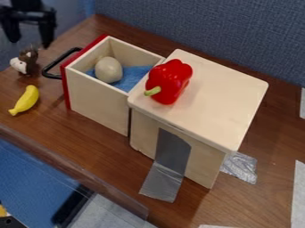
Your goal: Moved the white object from the drawer to the table
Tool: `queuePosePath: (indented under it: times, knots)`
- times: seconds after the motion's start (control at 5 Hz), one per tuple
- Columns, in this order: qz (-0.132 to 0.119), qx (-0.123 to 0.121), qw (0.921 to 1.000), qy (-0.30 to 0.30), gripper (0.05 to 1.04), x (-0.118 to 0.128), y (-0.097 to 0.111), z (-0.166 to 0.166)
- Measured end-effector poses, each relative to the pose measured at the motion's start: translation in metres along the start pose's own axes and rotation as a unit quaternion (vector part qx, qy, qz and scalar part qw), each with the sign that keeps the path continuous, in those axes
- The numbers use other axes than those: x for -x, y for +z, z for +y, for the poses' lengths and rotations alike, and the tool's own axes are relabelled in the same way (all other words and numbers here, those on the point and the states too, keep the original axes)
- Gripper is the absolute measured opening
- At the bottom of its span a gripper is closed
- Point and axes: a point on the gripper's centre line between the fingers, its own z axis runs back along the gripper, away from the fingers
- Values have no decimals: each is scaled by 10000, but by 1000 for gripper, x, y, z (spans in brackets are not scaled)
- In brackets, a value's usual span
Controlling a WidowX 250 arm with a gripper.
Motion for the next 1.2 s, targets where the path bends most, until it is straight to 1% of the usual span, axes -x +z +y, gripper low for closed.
queuePosePath:
  times: [0.2, 0.4, 0.6, 0.8, 1.0, 1.2]
  knots:
    - [-194, 215, 9992, -276, 1000, 6, 23, -29]
    - [-127, 293, 9981, -532, 1000, 6, 23, -67]
    - [-26, 366, 9968, -709, 1000, 15, 19, -102]
    - [-51, 416, 9953, -876, 1000, 23, 21, -128]
    - [-47, 329, 9956, -878, 1000, 27, 18, -149]
    - [15, 140, 9971, -743, 1000, 25, 7, -148]
